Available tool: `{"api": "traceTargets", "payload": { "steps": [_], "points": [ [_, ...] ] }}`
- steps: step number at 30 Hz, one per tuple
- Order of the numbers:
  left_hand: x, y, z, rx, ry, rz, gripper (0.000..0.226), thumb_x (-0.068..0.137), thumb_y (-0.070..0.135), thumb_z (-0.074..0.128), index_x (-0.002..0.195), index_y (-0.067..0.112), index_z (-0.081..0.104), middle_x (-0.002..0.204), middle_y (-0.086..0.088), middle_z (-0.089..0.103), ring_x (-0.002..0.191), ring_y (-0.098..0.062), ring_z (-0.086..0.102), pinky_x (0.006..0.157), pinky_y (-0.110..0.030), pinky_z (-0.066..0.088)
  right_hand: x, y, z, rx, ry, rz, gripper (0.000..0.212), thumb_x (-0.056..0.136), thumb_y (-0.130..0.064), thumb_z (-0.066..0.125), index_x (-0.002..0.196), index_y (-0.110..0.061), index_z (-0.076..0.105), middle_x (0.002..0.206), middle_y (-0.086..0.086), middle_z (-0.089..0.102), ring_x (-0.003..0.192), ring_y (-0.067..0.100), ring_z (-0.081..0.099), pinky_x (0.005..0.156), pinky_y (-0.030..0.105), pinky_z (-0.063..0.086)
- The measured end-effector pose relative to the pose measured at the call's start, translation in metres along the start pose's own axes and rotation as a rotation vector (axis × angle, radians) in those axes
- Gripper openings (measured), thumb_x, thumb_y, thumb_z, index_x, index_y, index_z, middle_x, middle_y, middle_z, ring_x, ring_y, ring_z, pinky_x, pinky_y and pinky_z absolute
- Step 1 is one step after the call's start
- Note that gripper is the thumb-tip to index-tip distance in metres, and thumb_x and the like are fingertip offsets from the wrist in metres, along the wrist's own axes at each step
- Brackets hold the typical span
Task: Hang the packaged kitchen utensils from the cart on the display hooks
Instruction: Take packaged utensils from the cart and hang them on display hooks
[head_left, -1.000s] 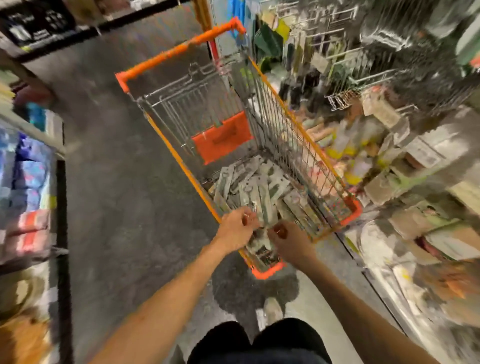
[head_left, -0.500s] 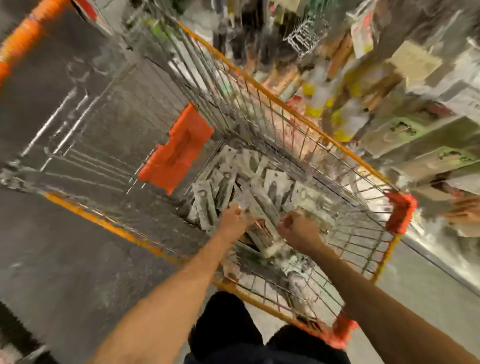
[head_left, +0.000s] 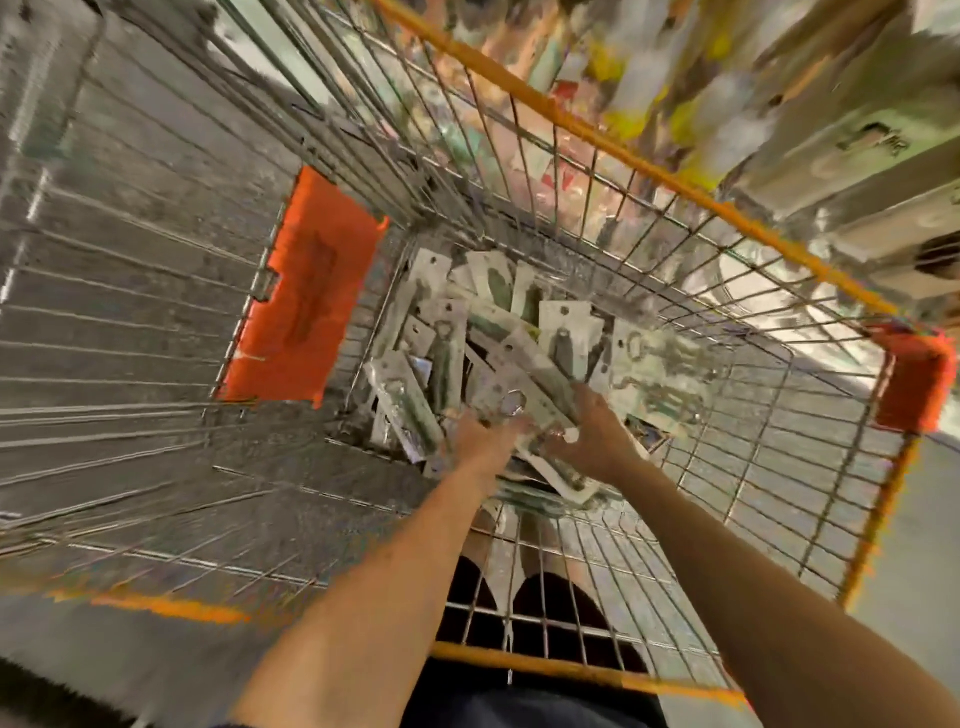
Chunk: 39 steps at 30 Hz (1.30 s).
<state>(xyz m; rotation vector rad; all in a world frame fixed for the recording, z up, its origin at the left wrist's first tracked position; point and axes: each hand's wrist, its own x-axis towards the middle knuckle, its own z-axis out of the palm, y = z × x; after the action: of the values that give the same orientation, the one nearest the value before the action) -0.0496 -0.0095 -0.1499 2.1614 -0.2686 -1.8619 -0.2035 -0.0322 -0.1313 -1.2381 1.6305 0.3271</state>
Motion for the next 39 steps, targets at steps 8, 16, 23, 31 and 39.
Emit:
{"api": "traceTargets", "payload": {
  "steps": [8,16,23,31,39],
  "points": [
    [0.009,0.006,0.001,0.03,0.001,0.048,0.081,0.064,0.055,0.085,0.131,0.02,0.057,0.122,-0.001,0.066,0.111,-0.021,0.062,0.102,-0.044,0.051,0.02,0.007,-0.008,0.007,-0.078,0.066,0.048,0.076,-0.039,0.08,0.114,-0.014,0.064,0.103,0.006,0.063,0.094,0.022,0.057,0.067,0.025,0.045],
    [-0.011,0.033,0.005,-0.062,-0.103,0.106,0.105,0.057,0.084,0.072,0.139,0.023,0.05,0.14,0.001,0.056,0.126,-0.021,0.054,0.111,-0.045,0.039,0.006,-0.019,-0.043,0.342,-0.303,-0.101,0.01,0.088,-0.029,0.071,0.092,-0.021,0.07,0.089,-0.002,0.068,0.08,0.01,0.062,0.067,0.013,0.046],
    [-0.008,0.057,-0.005,-0.279,-0.025,0.075,0.12,0.042,0.08,0.082,0.141,0.019,0.049,0.133,-0.007,0.063,0.117,-0.028,0.063,0.1,-0.052,0.051,0.012,-0.039,-0.056,0.557,-0.303,-0.09,0.031,0.089,-0.02,0.071,0.113,0.0,0.067,0.112,0.027,0.064,0.098,0.043,0.063,0.102,0.062,0.041],
    [0.003,0.055,-0.022,-0.083,0.041,0.05,0.061,0.066,0.061,0.083,0.11,0.02,0.067,0.117,0.0,0.069,0.108,-0.02,0.065,0.101,-0.039,0.05,0.065,-0.026,-0.049,0.132,0.235,0.083,0.051,0.089,-0.034,0.069,0.125,-0.003,0.051,0.119,0.015,0.058,0.104,0.032,0.059,0.081,0.036,0.05],
    [-0.003,0.053,-0.05,-0.03,0.003,-0.026,0.031,0.078,0.044,0.081,0.094,0.023,0.066,0.1,-0.001,0.074,0.095,-0.021,0.07,0.096,-0.041,0.054,0.069,-0.034,-0.029,0.08,0.257,0.039,0.049,0.082,-0.03,0.076,0.121,-0.008,0.056,0.112,0.013,0.065,0.103,0.031,0.061,0.076,0.034,0.048]
  ]
}}
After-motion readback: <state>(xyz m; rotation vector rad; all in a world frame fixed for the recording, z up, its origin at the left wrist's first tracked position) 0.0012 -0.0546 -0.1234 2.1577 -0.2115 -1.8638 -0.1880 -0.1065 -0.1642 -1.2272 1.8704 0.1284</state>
